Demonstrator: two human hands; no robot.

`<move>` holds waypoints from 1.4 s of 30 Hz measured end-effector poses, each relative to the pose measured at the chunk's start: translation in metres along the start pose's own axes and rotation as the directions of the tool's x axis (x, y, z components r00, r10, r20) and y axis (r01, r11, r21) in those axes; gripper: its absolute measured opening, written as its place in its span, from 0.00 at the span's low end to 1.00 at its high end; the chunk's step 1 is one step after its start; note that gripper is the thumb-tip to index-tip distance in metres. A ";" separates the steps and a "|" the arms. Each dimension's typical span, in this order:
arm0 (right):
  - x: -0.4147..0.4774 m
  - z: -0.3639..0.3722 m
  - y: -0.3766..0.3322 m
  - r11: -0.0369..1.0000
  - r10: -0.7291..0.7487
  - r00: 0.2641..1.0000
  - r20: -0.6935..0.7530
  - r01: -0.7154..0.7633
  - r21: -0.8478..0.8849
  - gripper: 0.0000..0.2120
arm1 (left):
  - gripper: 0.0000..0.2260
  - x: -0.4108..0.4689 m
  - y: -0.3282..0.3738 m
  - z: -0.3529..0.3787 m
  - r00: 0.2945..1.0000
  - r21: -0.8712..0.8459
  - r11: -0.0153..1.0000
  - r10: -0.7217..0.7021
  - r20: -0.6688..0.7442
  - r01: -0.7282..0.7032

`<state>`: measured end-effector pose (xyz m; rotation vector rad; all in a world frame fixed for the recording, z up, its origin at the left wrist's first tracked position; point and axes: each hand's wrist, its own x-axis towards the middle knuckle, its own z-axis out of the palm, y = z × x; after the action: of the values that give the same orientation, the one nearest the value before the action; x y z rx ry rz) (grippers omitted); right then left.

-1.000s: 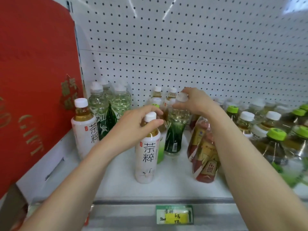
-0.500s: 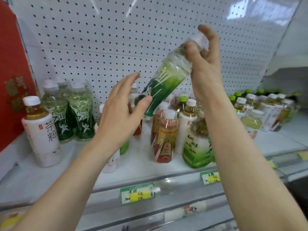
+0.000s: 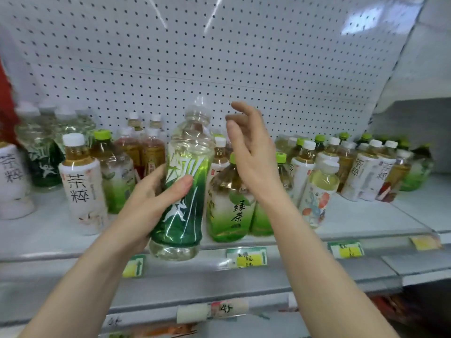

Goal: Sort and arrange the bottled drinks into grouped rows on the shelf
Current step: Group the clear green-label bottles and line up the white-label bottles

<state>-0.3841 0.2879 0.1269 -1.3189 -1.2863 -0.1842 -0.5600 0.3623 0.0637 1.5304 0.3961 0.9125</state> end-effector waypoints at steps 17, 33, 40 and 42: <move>-0.031 -0.086 0.102 0.911 0.184 0.978 0.100 -0.132 -0.390 0.28 | 0.34 -0.024 -0.031 0.080 0.963 -0.040 0.998 0.030 -0.270 -0.043; 0.026 -0.083 0.098 0.794 0.178 0.972 0.156 -0.049 -0.606 0.26 | 0.17 -0.033 -0.031 0.050 0.930 0.026 0.998 0.070 -0.362 -0.065; 0.072 -0.060 0.102 0.731 0.442 0.850 0.287 -0.155 -0.665 0.24 | 0.37 -0.023 -0.025 0.043 0.931 0.061 0.996 0.081 -0.356 -0.063; 0.069 -0.061 0.110 0.649 0.428 0.889 0.160 -0.180 -0.740 0.20 | 0.30 -0.020 -0.027 0.042 0.937 0.075 0.994 0.100 -0.335 -0.080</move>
<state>-0.2430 0.3150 0.1293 -2.3128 -1.2742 -0.2431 -0.5345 0.3250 0.0343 1.4556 0.6088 1.2530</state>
